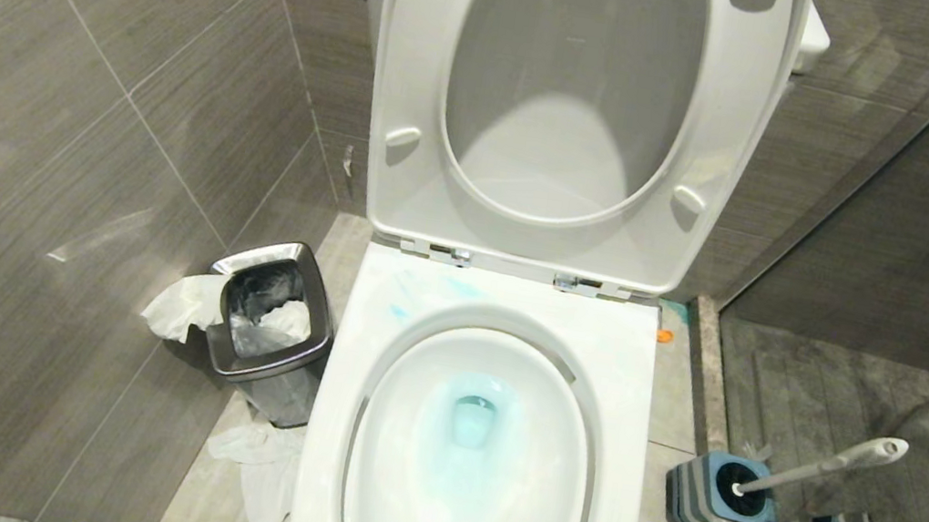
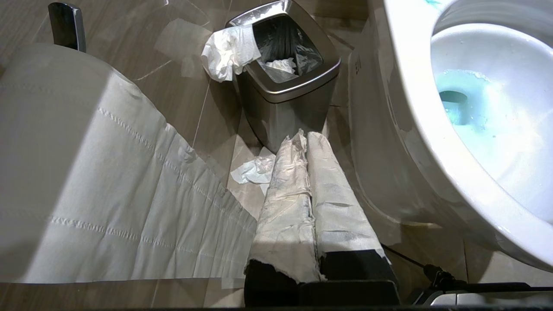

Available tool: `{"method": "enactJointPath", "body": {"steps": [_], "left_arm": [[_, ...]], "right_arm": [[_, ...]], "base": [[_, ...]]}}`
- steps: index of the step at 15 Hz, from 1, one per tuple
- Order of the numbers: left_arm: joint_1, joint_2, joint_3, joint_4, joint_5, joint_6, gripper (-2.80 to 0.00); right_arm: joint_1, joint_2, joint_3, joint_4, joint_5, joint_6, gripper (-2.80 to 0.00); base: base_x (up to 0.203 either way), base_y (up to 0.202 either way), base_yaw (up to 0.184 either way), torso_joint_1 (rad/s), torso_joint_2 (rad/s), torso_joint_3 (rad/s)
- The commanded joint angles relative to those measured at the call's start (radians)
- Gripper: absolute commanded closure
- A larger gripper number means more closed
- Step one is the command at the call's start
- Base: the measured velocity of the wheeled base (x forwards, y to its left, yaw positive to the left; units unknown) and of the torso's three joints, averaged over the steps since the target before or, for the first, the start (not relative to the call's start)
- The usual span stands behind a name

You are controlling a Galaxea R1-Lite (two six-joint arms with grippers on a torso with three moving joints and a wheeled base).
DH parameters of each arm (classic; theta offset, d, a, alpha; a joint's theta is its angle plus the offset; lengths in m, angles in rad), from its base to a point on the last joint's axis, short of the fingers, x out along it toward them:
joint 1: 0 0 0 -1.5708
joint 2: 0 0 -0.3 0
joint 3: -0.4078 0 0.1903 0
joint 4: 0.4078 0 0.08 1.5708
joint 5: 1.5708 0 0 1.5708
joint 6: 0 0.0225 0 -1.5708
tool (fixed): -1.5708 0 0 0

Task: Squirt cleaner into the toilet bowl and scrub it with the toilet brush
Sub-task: Flush the toilet

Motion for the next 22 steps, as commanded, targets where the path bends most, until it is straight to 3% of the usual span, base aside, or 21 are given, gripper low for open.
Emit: {"method": "enactJointPath", "body": {"steps": [1, 4, 9, 15, 17, 22], "left_arm": [[0.000, 0.000, 0.003, 0.001, 0.000, 0.001, 0.00], [0.000, 0.000, 0.002, 0.000, 0.000, 0.000, 0.00], [0.000, 0.002, 0.003, 0.000, 0.000, 0.000, 0.00], [0.000, 0.002, 0.003, 0.001, 0.001, 0.000, 0.00], [0.000, 0.000, 0.002, 0.001, 0.001, -0.002, 0.00], [0.000, 0.000, 0.002, 0.000, 0.001, -0.002, 0.00]], "right_arm": [[0.029, -0.079, -0.123, -0.001, 0.000, -0.001, 0.00], [0.037, -0.171, -0.223, 0.060, 0.001, 0.000, 0.00], [0.063, -0.396, -0.289, 0.306, 0.011, 0.003, 0.00], [0.075, -0.748, -0.261, 0.632, 0.013, 0.005, 0.00], [0.077, -0.780, -0.249, 0.710, -0.013, 0.030, 0.00], [0.077, -0.779, -0.192, 0.706, -0.013, 0.027, 0.00]], "base": [[0.000, 0.000, 0.000, 0.000, 0.00, 0.000], [0.000, 0.000, 0.000, 0.000, 0.00, 0.000], [0.000, 0.000, 0.000, 0.000, 0.00, 0.000], [0.000, 0.000, 0.000, 0.000, 0.00, 0.000], [0.000, 0.000, 0.000, 0.000, 0.00, 0.000], [0.000, 0.000, 0.000, 0.000, 0.00, 0.000]]}}
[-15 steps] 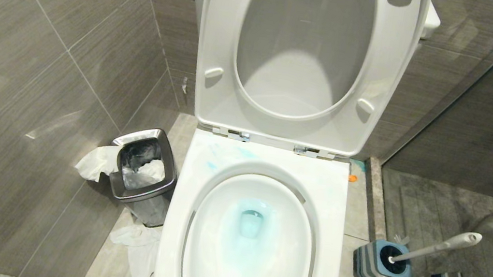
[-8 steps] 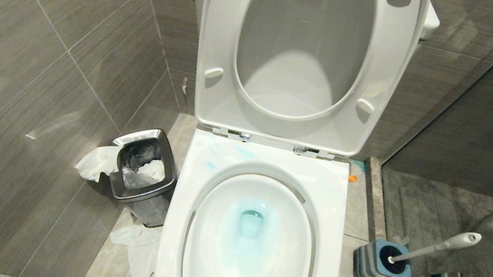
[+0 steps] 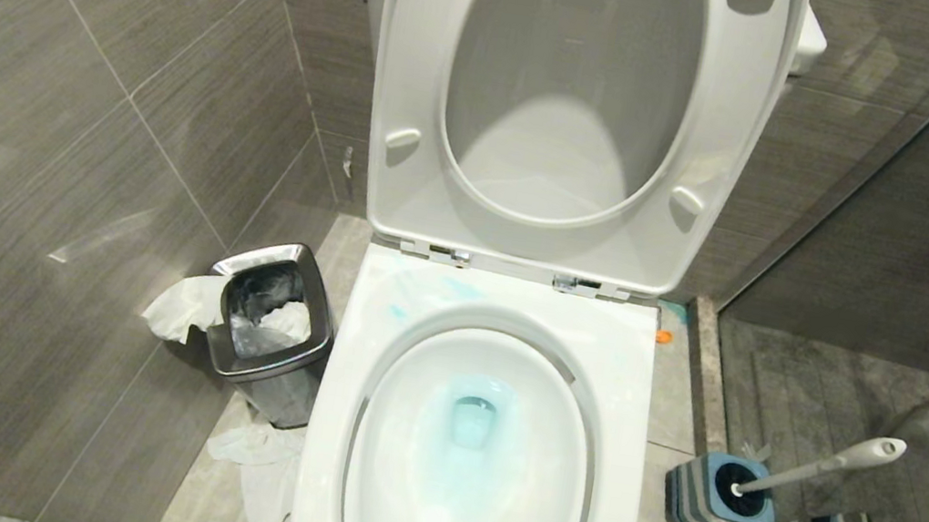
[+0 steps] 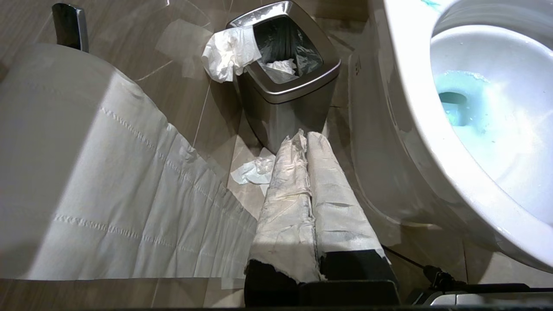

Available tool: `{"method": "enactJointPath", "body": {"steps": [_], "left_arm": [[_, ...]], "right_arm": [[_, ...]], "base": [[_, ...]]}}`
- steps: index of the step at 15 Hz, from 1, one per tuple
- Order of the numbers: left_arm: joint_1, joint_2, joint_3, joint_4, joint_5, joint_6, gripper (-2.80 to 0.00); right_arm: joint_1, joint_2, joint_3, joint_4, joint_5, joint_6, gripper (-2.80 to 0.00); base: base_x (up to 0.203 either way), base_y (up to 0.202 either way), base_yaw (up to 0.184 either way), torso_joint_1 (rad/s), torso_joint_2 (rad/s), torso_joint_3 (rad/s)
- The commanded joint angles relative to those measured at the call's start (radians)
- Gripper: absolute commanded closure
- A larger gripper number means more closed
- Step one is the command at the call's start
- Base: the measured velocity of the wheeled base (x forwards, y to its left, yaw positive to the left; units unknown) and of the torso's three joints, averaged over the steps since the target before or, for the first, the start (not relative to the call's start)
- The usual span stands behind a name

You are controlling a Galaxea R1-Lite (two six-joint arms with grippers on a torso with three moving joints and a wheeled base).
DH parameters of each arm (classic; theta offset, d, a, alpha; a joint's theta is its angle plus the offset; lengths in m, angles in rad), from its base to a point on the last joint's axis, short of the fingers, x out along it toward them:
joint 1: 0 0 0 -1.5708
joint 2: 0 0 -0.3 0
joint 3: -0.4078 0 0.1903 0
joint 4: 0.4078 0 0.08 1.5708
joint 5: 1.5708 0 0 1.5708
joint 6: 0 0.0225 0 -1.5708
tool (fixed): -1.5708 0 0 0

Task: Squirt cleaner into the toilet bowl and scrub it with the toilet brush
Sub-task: Flush the toilet

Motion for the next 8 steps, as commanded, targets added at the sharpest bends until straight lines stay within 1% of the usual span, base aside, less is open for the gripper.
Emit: {"method": "enactJointPath", "body": {"steps": [1, 4, 7, 8], "left_arm": [[0.000, 0.001, 0.002, 0.001, 0.000, 0.000, 0.00], [0.000, 0.000, 0.003, 0.000, 0.000, 0.000, 0.00], [0.000, 0.000, 0.002, 0.001, 0.000, 0.000, 0.00], [0.000, 0.001, 0.002, 0.000, 0.000, 0.000, 0.00]], "right_arm": [[-0.001, -0.006, 0.037, -0.003, 0.007, -0.002, 0.00], [-0.010, -0.006, 0.101, -0.055, 0.015, 0.002, 0.00], [-0.018, -0.006, 0.228, -0.205, 0.015, -0.003, 0.00], [-0.032, -0.006, 0.271, -0.253, 0.017, -0.004, 0.00]], "base": [[0.000, 0.000, 0.000, 0.000, 0.00, 0.000], [0.000, 0.000, 0.000, 0.000, 0.00, 0.000], [0.000, 0.000, 0.000, 0.000, 0.00, 0.000], [0.000, 0.000, 0.000, 0.000, 0.00, 0.000]]}}
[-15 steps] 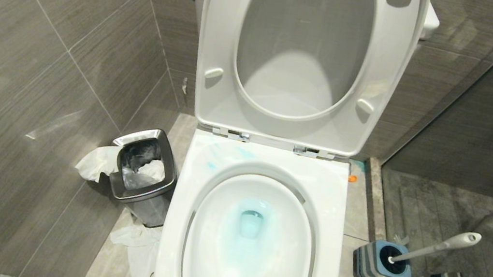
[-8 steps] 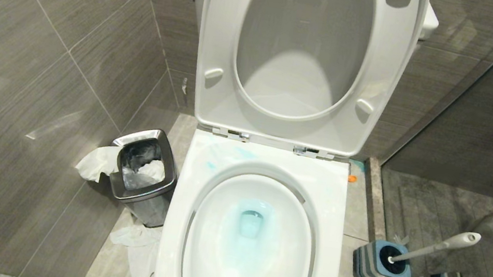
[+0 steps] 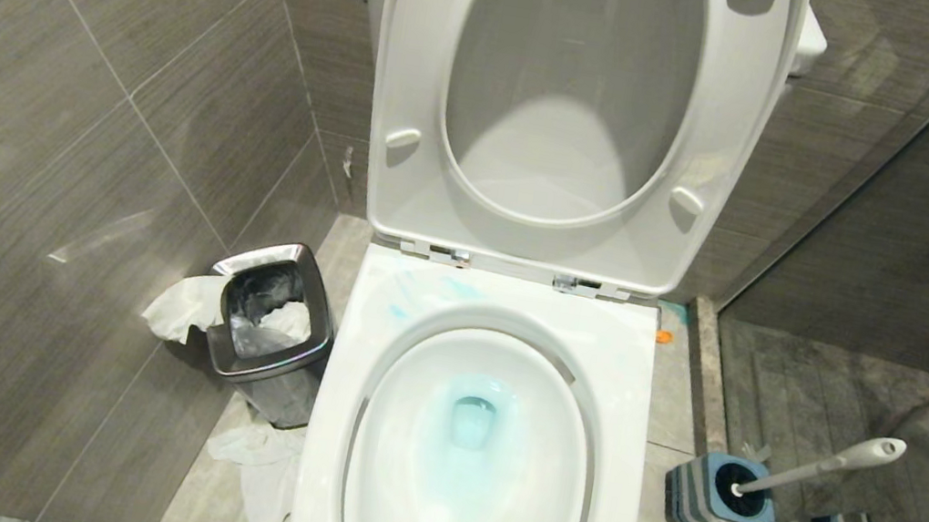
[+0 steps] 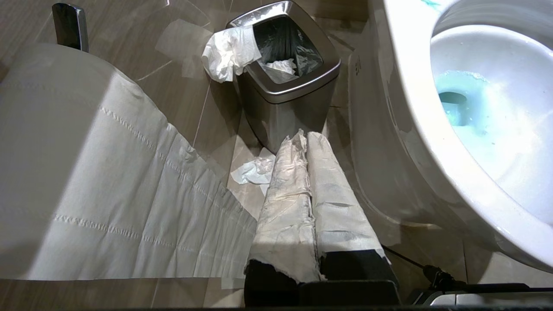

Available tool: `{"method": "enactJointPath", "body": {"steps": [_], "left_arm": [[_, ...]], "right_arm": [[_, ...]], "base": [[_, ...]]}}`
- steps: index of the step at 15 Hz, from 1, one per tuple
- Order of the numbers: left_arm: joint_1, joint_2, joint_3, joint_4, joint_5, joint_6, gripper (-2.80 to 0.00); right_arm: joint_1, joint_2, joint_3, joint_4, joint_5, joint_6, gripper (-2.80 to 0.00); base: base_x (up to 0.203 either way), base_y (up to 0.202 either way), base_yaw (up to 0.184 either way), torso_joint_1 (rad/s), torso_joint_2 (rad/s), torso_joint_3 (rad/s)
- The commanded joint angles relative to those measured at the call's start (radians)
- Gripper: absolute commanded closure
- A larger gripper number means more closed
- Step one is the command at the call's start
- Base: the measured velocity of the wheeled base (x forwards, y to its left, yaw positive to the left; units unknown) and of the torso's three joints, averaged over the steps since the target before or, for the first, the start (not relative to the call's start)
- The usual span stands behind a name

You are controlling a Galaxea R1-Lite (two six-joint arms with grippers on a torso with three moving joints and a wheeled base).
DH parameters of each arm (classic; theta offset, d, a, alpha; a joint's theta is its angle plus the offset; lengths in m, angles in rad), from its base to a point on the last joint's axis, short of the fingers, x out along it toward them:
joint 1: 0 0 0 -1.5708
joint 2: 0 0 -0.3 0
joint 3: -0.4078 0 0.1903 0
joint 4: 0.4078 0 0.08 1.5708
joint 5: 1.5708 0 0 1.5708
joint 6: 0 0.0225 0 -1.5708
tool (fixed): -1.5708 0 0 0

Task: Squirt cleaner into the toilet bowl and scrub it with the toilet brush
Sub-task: Flush the toilet

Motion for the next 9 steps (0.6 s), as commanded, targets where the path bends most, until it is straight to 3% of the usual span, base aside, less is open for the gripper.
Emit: {"method": "enactJointPath", "body": {"steps": [1, 3, 7, 9], "left_arm": [[0.000, 0.000, 0.002, 0.000, 0.000, 0.000, 0.00], [0.000, 0.000, 0.002, 0.000, 0.000, 0.000, 0.00], [0.000, 0.000, 0.003, 0.000, 0.000, 0.000, 0.00], [0.000, 0.001, 0.003, -0.001, 0.000, 0.000, 0.00]], "right_arm": [[-0.037, 0.005, 0.091, -0.086, 0.022, -0.002, 0.00], [-0.072, 0.004, 0.141, -0.104, 0.091, -0.001, 0.00], [-0.072, 0.004, 0.300, -0.243, 0.086, -0.004, 0.00], [-0.030, 0.004, 0.346, -0.306, 0.069, -0.009, 0.00]], "base": [[0.000, 0.000, 0.000, 0.000, 0.00, 0.000], [0.000, 0.000, 0.000, 0.000, 0.00, 0.000], [0.000, 0.000, 0.000, 0.000, 0.00, 0.000], [0.000, 0.000, 0.000, 0.000, 0.00, 0.000]]}}
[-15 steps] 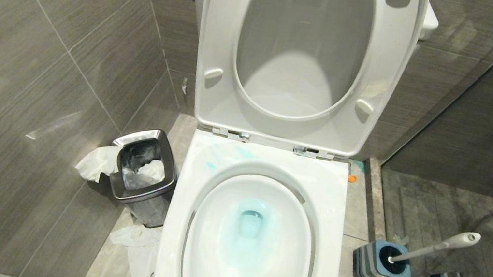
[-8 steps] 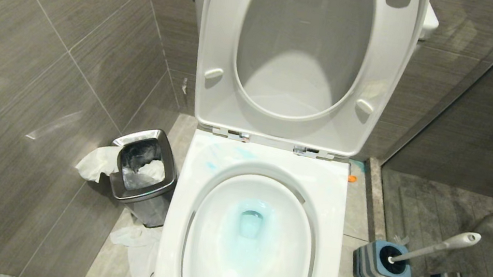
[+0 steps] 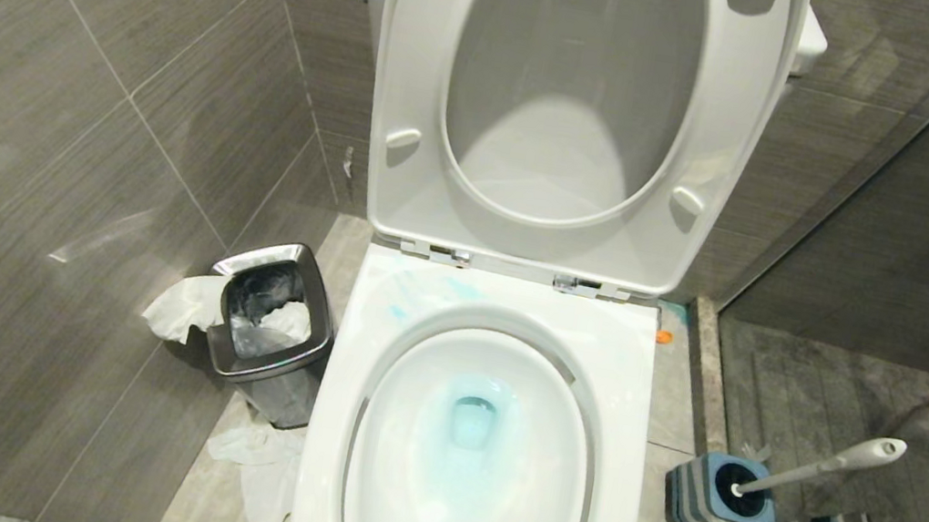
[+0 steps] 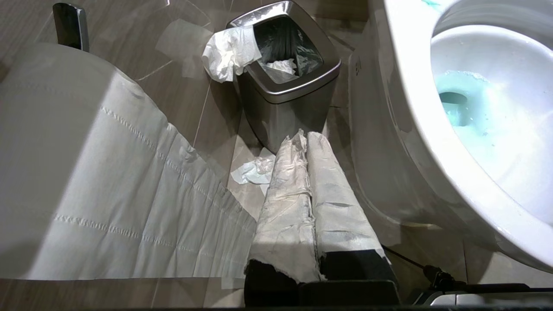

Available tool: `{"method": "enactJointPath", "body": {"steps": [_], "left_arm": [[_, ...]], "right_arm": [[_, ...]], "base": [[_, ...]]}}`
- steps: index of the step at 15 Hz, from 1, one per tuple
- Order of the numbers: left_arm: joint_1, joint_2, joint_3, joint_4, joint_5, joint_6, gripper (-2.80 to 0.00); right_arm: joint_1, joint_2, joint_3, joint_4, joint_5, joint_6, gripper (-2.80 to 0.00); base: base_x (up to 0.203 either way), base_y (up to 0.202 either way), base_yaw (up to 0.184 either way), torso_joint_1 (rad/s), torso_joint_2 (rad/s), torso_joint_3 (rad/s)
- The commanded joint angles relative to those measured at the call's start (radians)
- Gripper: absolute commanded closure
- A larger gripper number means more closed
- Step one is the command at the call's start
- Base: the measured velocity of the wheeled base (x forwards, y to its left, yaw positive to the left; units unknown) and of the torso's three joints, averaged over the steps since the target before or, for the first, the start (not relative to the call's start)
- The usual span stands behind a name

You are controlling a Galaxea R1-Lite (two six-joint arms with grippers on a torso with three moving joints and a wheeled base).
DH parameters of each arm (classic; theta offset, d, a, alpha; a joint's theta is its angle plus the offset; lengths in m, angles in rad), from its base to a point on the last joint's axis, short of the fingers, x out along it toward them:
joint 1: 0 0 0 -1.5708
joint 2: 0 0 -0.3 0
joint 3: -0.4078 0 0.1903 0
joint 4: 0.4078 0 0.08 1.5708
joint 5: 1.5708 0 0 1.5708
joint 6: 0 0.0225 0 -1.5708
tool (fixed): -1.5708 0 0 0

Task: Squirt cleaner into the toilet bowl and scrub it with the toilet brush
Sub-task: Flush the toilet

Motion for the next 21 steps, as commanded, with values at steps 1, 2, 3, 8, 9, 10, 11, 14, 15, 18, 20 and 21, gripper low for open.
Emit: {"method": "enactJointPath", "body": {"steps": [1, 2, 3, 8, 9, 10, 11, 14, 15, 18, 20, 21], "left_arm": [[0.000, 0.000, 0.002, -0.001, 0.000, 0.000, 0.00], [0.000, 0.000, 0.003, 0.000, 0.000, 0.000, 0.00], [0.000, 0.000, 0.002, 0.000, 0.000, 0.000, 0.00], [0.000, 0.000, 0.003, -0.001, 0.000, 0.000, 0.00], [0.000, 0.000, 0.002, 0.001, 0.000, 0.000, 0.00], [0.000, 0.001, 0.003, 0.001, 0.000, 0.000, 0.00], [0.000, 0.000, 0.003, 0.001, 0.000, 0.000, 0.00], [0.000, 0.001, 0.003, -0.001, 0.000, 0.000, 0.00], [0.000, 0.002, 0.003, 0.000, 0.000, 0.000, 0.00], [0.000, 0.000, 0.002, 0.000, 0.000, 0.000, 0.00], [0.000, 0.001, 0.002, 0.000, 0.000, 0.000, 0.00], [0.000, 0.001, 0.003, 0.000, 0.000, 0.000, 0.00]], "right_arm": [[0.056, 0.005, 0.043, -0.031, -0.036, -0.010, 0.00], [0.076, 0.006, 0.054, -0.032, -0.068, -0.013, 0.00], [0.089, 0.006, 0.064, -0.033, -0.095, -0.014, 0.00], [0.151, -0.013, 0.090, -0.030, -0.146, -0.036, 0.00], [0.189, -0.038, 0.091, -0.019, -0.151, -0.042, 0.00], [0.209, -0.065, 0.096, 0.002, -0.167, -0.059, 0.00], [0.217, -0.085, 0.116, 0.011, -0.184, -0.075, 0.00], [0.206, -0.220, 0.194, 0.033, -0.194, -0.104, 0.00], [0.201, -0.254, 0.219, 0.060, -0.193, -0.109, 0.00], [0.199, -0.280, 0.226, 0.170, -0.186, -0.101, 0.00], [0.199, -0.281, 0.227, 0.213, -0.118, -0.088, 0.00], [0.198, -0.281, 0.227, 0.249, -0.076, -0.085, 0.00]], "base": [[0.000, 0.000, 0.000, 0.000, 0.00, 0.000], [0.000, 0.000, 0.000, 0.000, 0.00, 0.000], [0.000, 0.000, 0.000, 0.000, 0.00, 0.000], [0.000, 0.000, 0.000, 0.000, 0.00, 0.000], [0.000, 0.000, 0.000, 0.000, 0.00, 0.000], [0.000, 0.000, 0.000, 0.000, 0.00, 0.000], [0.000, 0.000, 0.000, 0.000, 0.00, 0.000], [0.000, 0.000, 0.000, 0.000, 0.00, 0.000], [0.000, 0.000, 0.000, 0.000, 0.00, 0.000], [0.000, 0.000, 0.000, 0.000, 0.00, 0.000], [0.000, 0.000, 0.000, 0.000, 0.00, 0.000], [0.000, 0.000, 0.000, 0.000, 0.00, 0.000]]}}
